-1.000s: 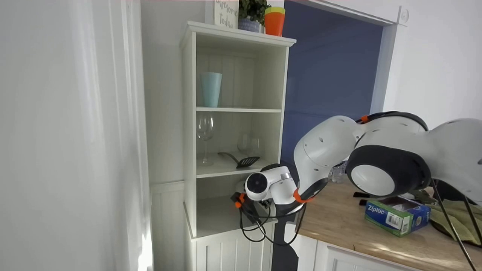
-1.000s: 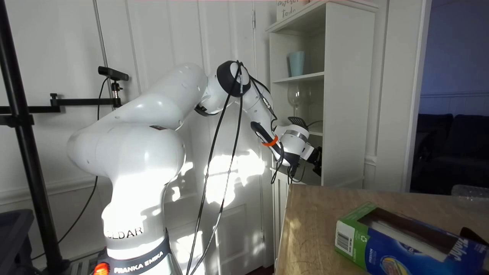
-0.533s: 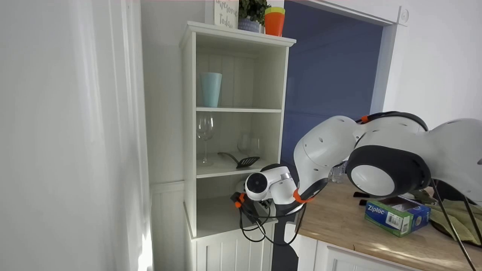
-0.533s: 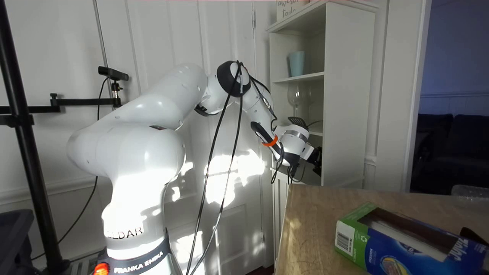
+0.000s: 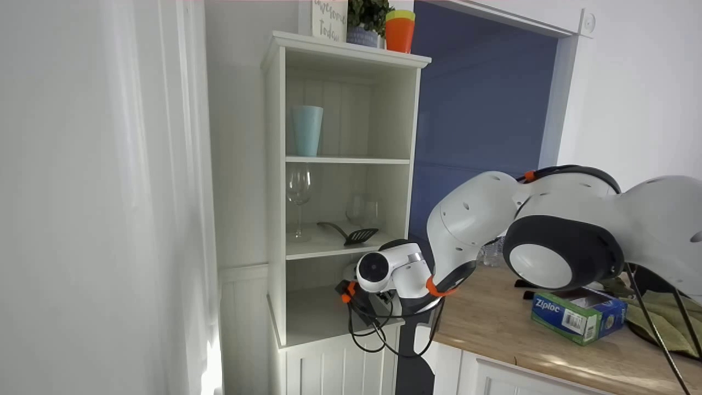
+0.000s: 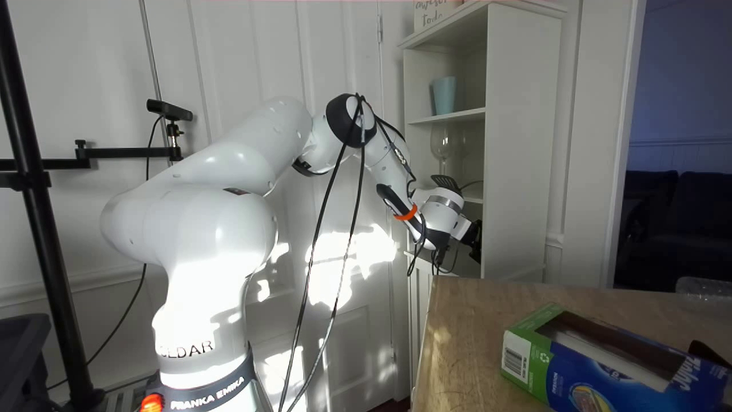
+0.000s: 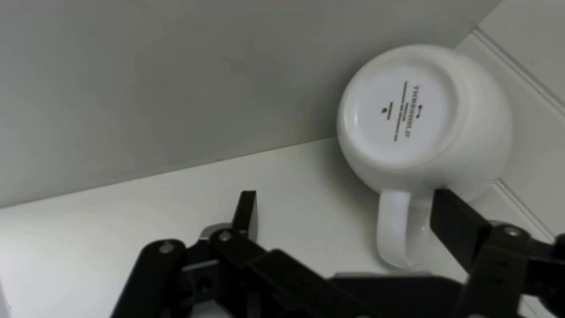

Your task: Remove the white mug from the bottom shelf and put it on the counter

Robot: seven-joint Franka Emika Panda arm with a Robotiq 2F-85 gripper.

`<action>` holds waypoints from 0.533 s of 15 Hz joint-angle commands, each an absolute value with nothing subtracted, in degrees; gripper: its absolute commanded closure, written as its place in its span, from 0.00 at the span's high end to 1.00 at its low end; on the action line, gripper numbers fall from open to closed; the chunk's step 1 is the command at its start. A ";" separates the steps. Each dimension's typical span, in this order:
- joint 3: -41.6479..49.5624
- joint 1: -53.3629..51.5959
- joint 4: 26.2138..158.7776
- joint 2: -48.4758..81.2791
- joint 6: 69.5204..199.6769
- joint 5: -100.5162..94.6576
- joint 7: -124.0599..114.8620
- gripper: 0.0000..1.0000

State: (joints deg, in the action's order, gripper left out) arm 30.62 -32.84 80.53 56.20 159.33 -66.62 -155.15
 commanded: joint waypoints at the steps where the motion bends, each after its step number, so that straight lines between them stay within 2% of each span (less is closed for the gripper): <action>1: 30.62 -32.81 80.44 56.25 159.36 -66.62 -155.15 1.00; 8: 30.29 -32.99 79.74 56.53 158.19 -66.13 -154.26 1.00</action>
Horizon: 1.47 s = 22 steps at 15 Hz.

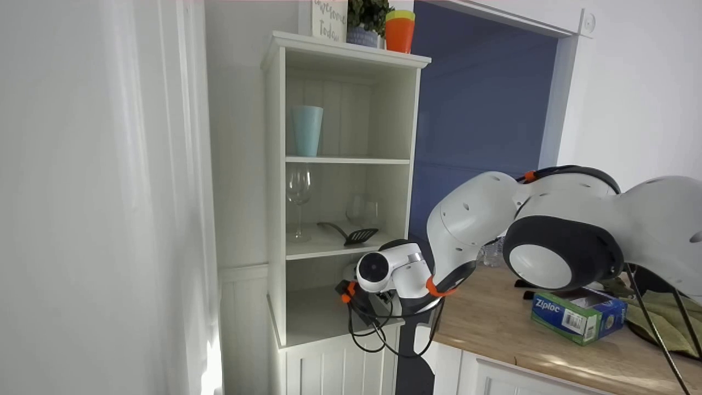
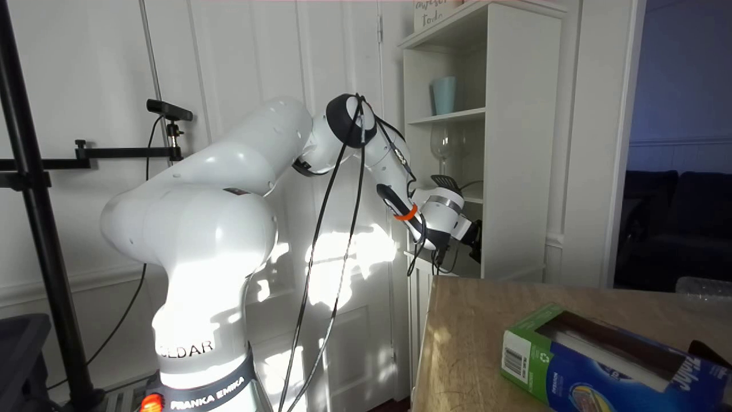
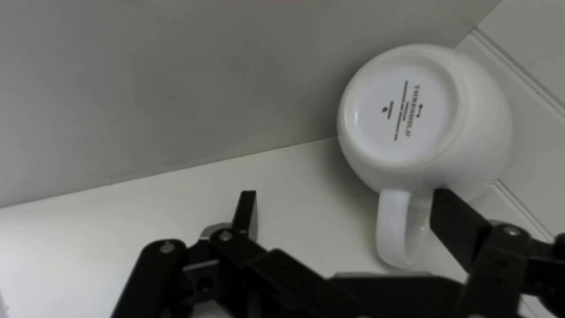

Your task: Remove the white mug from the bottom shelf and put it on the counter

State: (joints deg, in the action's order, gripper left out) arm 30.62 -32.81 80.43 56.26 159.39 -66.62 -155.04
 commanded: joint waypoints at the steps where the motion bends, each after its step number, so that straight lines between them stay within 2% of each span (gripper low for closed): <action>1: 25.70 -30.32 78.72 55.37 154.59 -70.26 -155.01 1.00; 11: 11.56 -23.15 71.95 56.84 138.27 -73.67 -149.57 1.00; 22: 7.87 -20.25 69.68 57.17 135.87 -77.76 -148.58 1.00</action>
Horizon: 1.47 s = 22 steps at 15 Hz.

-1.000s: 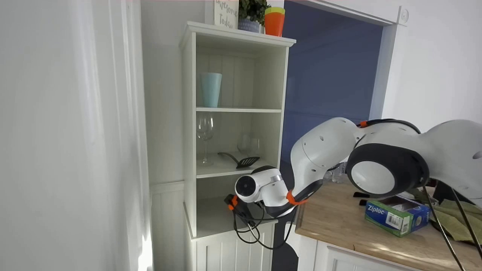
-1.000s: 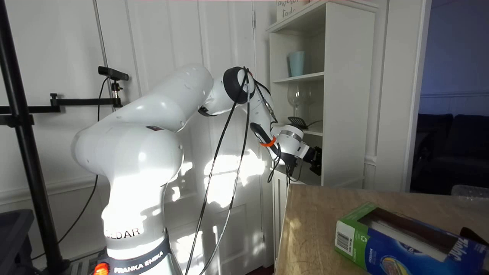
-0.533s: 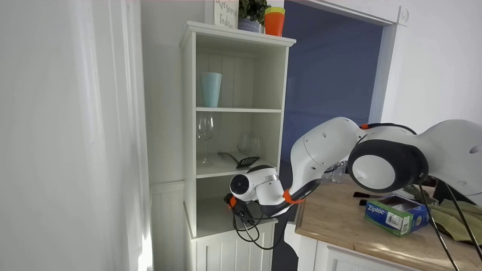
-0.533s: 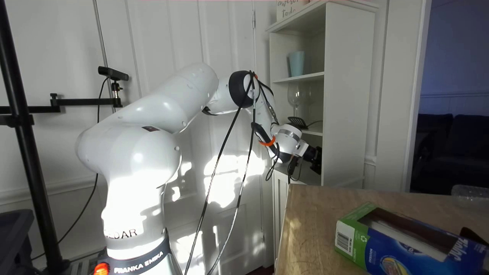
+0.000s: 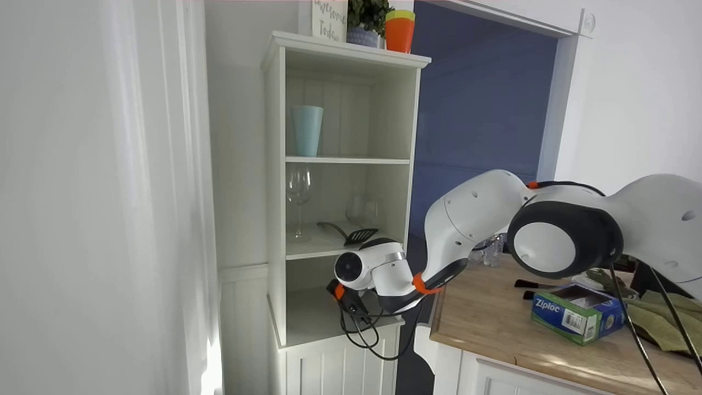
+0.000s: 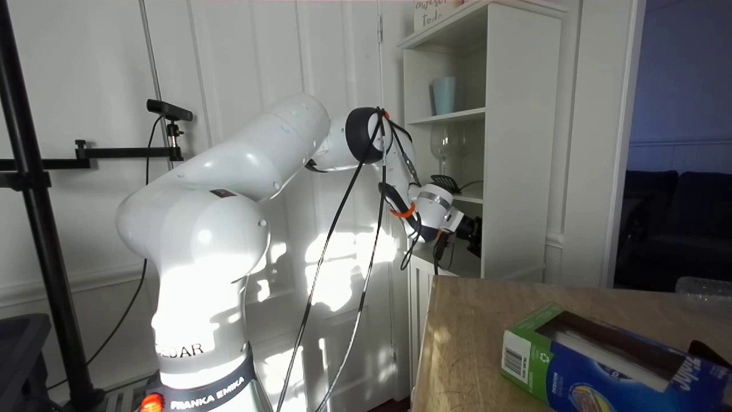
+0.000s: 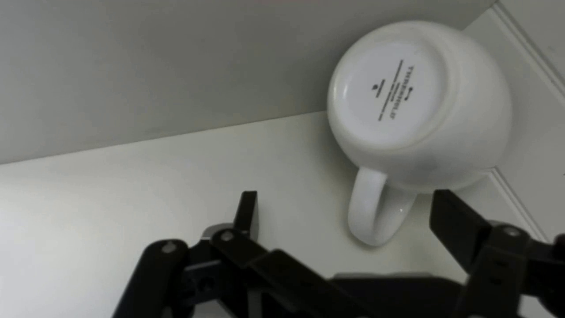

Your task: Remove the white mug from the bottom shelf and put it on the counter

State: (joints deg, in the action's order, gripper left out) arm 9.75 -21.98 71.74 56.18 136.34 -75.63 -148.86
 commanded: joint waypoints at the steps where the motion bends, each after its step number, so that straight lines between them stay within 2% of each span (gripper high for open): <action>1: 7.76 -20.04 69.52 57.27 135.90 -77.88 -148.70 1.00; 2: 7.66 -19.81 69.36 57.38 135.99 -78.00 -148.82 0.98; 3: 7.69 -19.71 69.14 57.53 135.89 -78.19 -149.02 0.73; 4: 7.63 -19.61 69.05 57.58 135.94 -78.31 -149.05 0.73; 14: 6.83 -19.48 69.49 57.18 136.27 -80.59 -149.92 0.05; 16: 6.38 -19.56 70.17 56.62 136.27 -80.42 -149.98 0.02; 18: 5.72 -19.71 70.91 56.32 136.06 -80.06 -149.95 0.05; 22: 5.16 -20.00 71.81 55.89 136.86 -80.66 -151.26 0.05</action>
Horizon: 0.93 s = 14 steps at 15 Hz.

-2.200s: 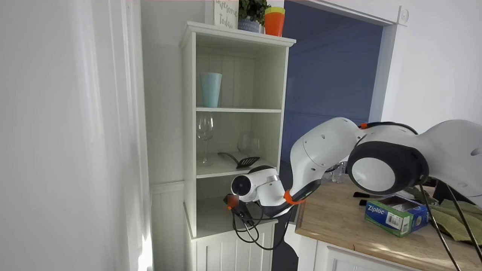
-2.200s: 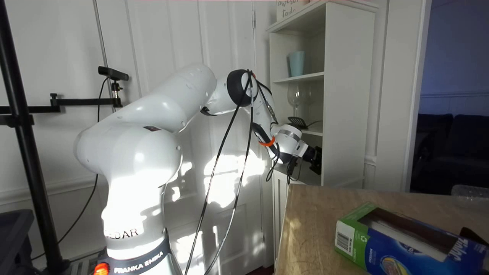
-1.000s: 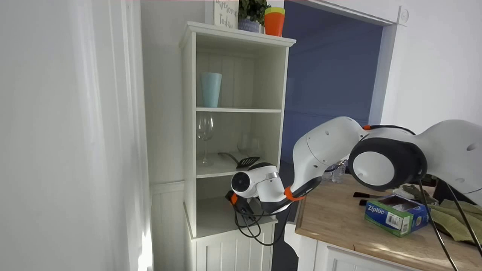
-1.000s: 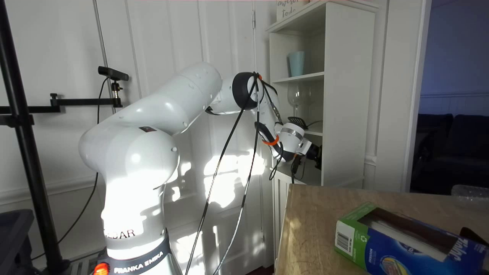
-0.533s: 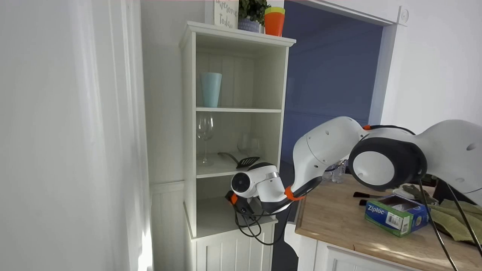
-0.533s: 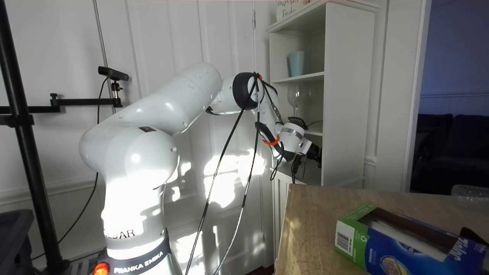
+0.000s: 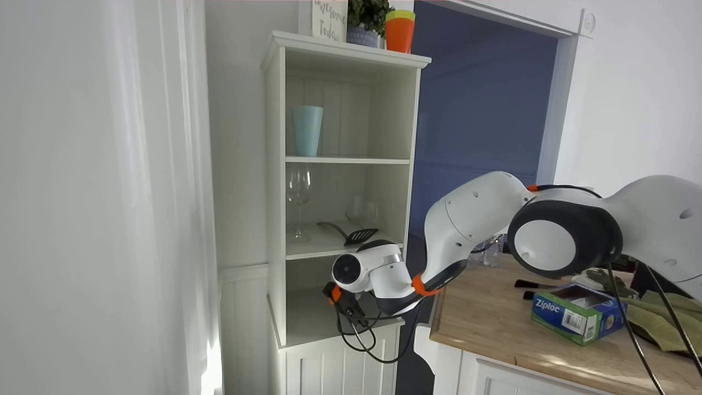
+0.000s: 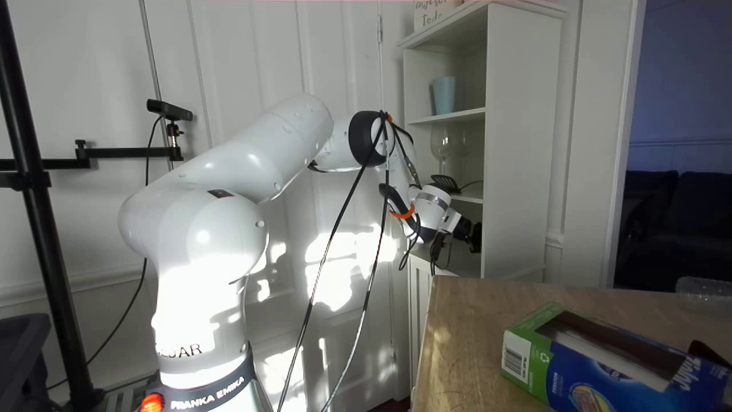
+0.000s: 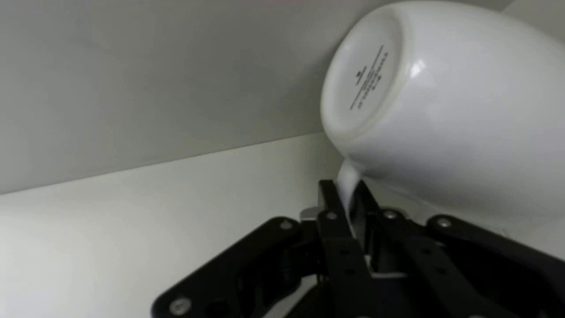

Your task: Remove the white mug from the bottom shelf and put it on the counter

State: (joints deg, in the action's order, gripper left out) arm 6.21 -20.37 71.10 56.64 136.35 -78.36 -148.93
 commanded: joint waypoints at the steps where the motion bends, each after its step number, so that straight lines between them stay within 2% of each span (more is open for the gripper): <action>1: 5.45 -20.26 71.92 55.81 136.87 -81.22 -152.38 0.05; 6: 6.40 -20.76 74.04 54.68 140.05 -88.84 -161.40 0.04; 7: 4.21 -18.81 65.90 58.18 139.41 -86.44 -155.66 0.04; 9: 5.82 -19.74 71.64 55.22 141.66 -90.67 -162.39 0.04; 10: 3.81 -17.94 63.47 58.54 141.20 -87.49 -155.78 0.04; 11: 3.56 -17.60 63.71 58.28 141.86 -87.69 -155.52 0.04; 12: 5.82 -19.08 72.08 54.27 143.73 -92.58 -163.95 0.04; 13: 3.14 -16.85 64.77 57.55 143.84 -88.54 -155.83 0.04; 14: 3.00 -16.56 65.91 57.16 144.90 -88.99 -155.55 0.04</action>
